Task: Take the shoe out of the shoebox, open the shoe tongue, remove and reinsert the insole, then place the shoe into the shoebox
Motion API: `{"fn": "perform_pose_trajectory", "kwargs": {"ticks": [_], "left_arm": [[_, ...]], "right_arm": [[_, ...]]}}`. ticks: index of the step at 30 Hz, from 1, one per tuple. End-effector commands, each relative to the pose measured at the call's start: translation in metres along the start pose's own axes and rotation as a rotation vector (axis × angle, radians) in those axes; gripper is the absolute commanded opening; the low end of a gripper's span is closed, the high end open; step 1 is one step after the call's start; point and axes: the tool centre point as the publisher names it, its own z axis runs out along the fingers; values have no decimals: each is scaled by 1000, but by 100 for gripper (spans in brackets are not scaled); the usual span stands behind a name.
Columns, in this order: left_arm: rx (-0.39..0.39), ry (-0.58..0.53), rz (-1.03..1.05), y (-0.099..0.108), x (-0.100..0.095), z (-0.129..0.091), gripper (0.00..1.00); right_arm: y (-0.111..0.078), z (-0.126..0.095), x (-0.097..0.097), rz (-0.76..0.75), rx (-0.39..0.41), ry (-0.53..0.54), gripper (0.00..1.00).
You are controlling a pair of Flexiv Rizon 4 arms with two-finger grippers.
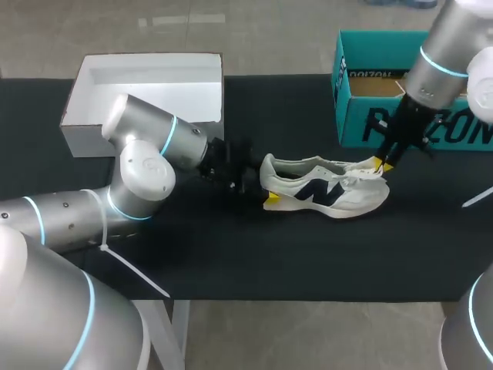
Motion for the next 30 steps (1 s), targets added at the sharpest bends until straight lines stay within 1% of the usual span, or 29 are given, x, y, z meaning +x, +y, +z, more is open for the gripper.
{"fn": "perform_pose_trajectory", "kwargs": {"ticks": [1,2,5,10,13,16,19,22,25,27,29,30], "left_arm": [[-4,0,-1,2,0,-2,0],[-4,0,-1,2,0,-2,0],[-4,0,-1,2,0,-2,0],[-4,0,-1,2,0,-2,0],[-4,0,-1,2,0,-2,0],[-4,0,-1,2,0,-2,0],[-4,0,-1,2,0,-2,0],[-4,0,-1,2,0,-2,0],[-4,0,-1,2,0,-2,0],[-4,0,-1,2,0,-2,0],[-4,0,-1,2,0,-2,0],[-4,0,-1,2,0,-2,0]], "right_arm": [[6,10,1,-17,25,54,52],[6,12,3,-20,30,56,100],[5,13,5,-15,34,49,100],[4,2,10,4,22,9,100],[3,-1,6,33,25,-14,100],[1,2,1,53,36,-39,100],[-2,7,-2,69,49,-35,100],[-2,-2,-1,65,31,-33,100],[-3,-20,5,49,-11,-21,100],[-5,-36,13,11,-51,1,100],[-10,-51,27,-141,-104,59,100],[-12,-58,35,-255,-125,128,100]]}}
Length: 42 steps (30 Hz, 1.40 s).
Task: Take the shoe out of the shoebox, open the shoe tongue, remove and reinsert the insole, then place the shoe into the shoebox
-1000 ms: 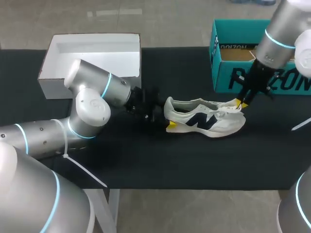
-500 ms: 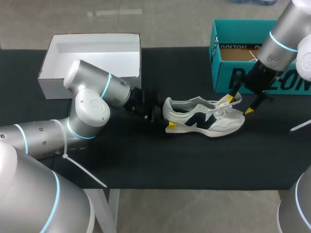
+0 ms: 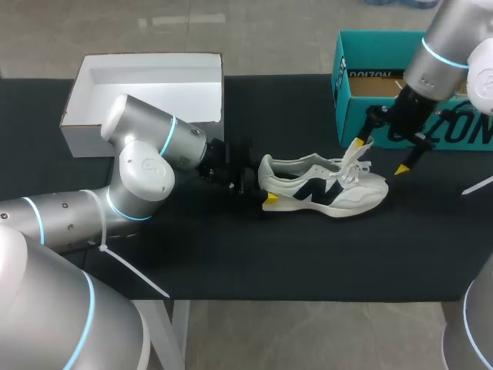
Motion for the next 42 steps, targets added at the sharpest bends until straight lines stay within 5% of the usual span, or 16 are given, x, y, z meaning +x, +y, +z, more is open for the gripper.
{"fn": "perform_pose_trajectory", "kwargs": {"ticks": [1,6,10,29,34,35,36,37,38,42], "left_arm": [[-3,1,0,0,1,-1,0],[-3,1,0,0,1,-1,0],[-3,1,0,0,1,-1,0],[-3,1,0,0,1,-1,0],[-3,1,0,0,1,-1,0],[-3,1,0,0,1,-1,0],[-3,1,0,0,1,-1,0],[-3,1,0,0,1,-1,0],[-3,1,0,0,1,-1,0],[-3,1,0,0,1,-1,0]], "right_arm": [[-17,-37,21,-375,-88,164,100],[-31,-55,61,-1159,55,254,100],[-46,-68,81,-1590,166,203,100],[-40,-73,89,-1675,153,184,100],[-20,-88,108,-2161,238,-222,100],[-18,-89,110,-2275,208,-275,67],[-16,-88,111,-2346,206,-330,45],[-15,-87,110,-2385,222,-395,9],[-14,-87,111,-2460,205,-442,0],[-12,-86,113,-2636,142,-508,0]]}}
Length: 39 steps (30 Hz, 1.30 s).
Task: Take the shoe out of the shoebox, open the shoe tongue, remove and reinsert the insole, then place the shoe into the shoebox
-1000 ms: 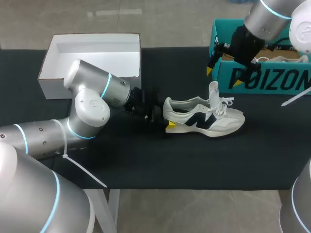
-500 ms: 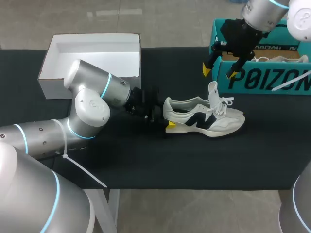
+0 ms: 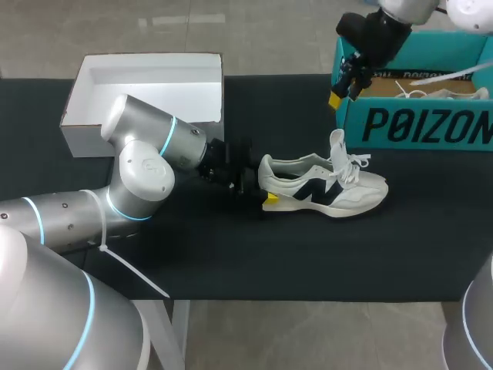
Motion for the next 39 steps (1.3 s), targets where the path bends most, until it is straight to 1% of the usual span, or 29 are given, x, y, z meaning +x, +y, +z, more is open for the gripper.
{"fn": "perform_pose_trajectory", "kwargs": {"ticks": [1,3,5,22,23,25,26,27,28,29,31,32,33,34,36,39], "left_arm": [[-2,1,0,0,1,-1,0],[-2,1,0,0,1,-1,0],[-2,1,0,0,1,-1,0],[-2,1,0,0,1,-1,0],[-2,1,0,0,1,-1,0],[-2,1,0,0,1,-1,0],[-2,1,0,0,1,-1,0],[-2,1,0,0,1,-1,0],[-2,1,0,0,1,-1,0],[-2,1,0,0,1,-1,0],[-2,1,0,0,1,-1,0],[-2,1,0,0,1,-1,0],[-2,1,0,0,1,-1,0],[-2,1,0,0,1,-1,0],[-2,1,0,0,1,-1,0],[-2,1,0,0,1,-1,0]], "right_arm": [[13,1,-2,-1327,428,-324,0],[14,4,-2,-1392,428,-346,0],[15,5,-2,-1428,387,-361,0],[15,5,-2,-1428,387,-361,0],[13,10,0,-1408,365,-366,0],[9,22,4,-1378,358,-386,0],[7,29,5,-1355,352,-369,0],[5,34,6,-1315,330,-365,0],[4,39,7,-1303,326,-355,0],[4,44,8,-1247,344,-340,0],[2,47,9,-1173,333,-347,0],[2,47,10,-1114,338,-358,0],[2,47,11,-1090,340,-369,0],[2,48,12,-1026,336,-382,0],[3,48,13,-966,355,-395,0],[7,47,15,-887,335,-402,0]]}}
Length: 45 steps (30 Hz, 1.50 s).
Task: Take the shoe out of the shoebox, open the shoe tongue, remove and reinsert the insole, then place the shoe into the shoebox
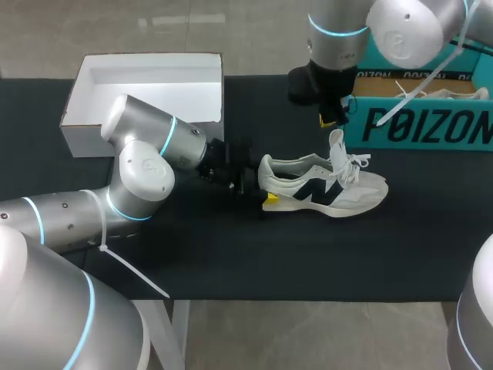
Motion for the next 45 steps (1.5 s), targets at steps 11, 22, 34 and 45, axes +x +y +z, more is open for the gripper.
{"fn": "perform_pose_trajectory", "kwargs": {"ticks": [11,22,34,45], "left_arm": [[-2,1,0,0,1,-1,0],[-2,1,0,0,1,-1,0],[-2,1,0,0,1,-1,0],[-2,1,0,0,1,-1,0]], "right_arm": [[10,-10,-3,189,-15,-26,0],[8,-6,1,275,-74,41,0],[36,42,32,383,-158,158,0],[47,86,33,349,-128,193,0]]}}
